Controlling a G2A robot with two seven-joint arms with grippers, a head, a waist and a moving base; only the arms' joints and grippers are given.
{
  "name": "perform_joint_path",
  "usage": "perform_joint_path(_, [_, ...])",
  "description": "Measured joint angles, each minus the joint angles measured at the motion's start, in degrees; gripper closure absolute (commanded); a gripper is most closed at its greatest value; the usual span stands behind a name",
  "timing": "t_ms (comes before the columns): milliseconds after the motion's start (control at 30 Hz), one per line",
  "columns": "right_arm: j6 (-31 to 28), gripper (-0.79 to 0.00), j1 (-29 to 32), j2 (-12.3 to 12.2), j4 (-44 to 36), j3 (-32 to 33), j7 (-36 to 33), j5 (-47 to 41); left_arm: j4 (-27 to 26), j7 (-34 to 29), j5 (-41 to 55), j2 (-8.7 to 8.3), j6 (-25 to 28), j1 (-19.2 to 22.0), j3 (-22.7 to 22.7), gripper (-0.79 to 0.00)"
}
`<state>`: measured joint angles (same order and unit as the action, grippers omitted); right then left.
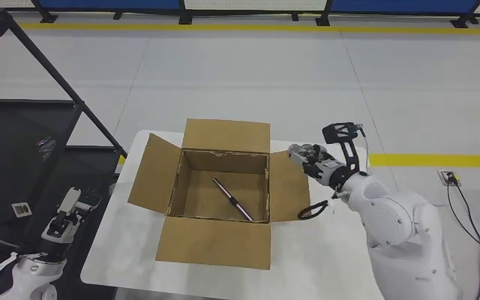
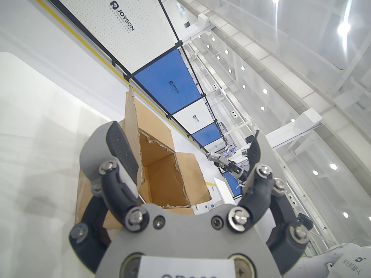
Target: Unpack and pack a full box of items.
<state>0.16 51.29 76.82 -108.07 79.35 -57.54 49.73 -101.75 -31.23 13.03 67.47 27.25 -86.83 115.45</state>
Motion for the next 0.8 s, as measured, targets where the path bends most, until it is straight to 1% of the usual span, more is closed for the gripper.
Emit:
perform_joint_path(67, [-1.9,0.000,-3.0,0.4,3.0,-4.8,-2.0,-0.8,0.0,0.0,0.0,0.00,0.0,0.0,0.0,-0.785])
perform_joint_path(133, [-2.1,0.000,-6.1,1.0,6.3,-9.8,-3.1,0.4,0.0,0.0,0.0,0.00,0.0,0.0,0.0,-0.785])
perform_joint_path(167, [-1.8,0.000,-8.2,1.5,8.9,-13.4,-3.7,1.2,0.0,0.0,0.0,0.00,0.0,0.0,0.0,-0.785])
perform_joint_path(267, [-0.1,0.000,-13.7,3.1,16.4,-22.1,-4.1,3.1,0.0,0.0,0.0,0.00,0.0,0.0,0.0,-0.785])
perform_joint_path(333, [1.4,0.000,-17.0,4.3,21.8,-26.8,-4.0,3.8,0.0,0.0,0.0,0.00,0.0,0.0,0.0,-0.785])
perform_joint_path(467, [5.7,0.000,-24.0,7.7,35.2,-35.8,-2.2,5.1,0.0,0.0,0.0,0.00,0.0,0.0,0.0,-0.785])
perform_joint_path(567, [7.6,0.000,-27.7,10.3,43.4,-40.4,-0.2,4.2,0.0,0.0,0.0,0.00,0.0,0.0,0.0,-0.785])
perform_joint_path(800, [10.5,0.000,-33.2,15.5,57.4,-46.1,2.5,2.6,0.0,0.0,0.0,0.00,0.0,0.0,0.0,-0.785])
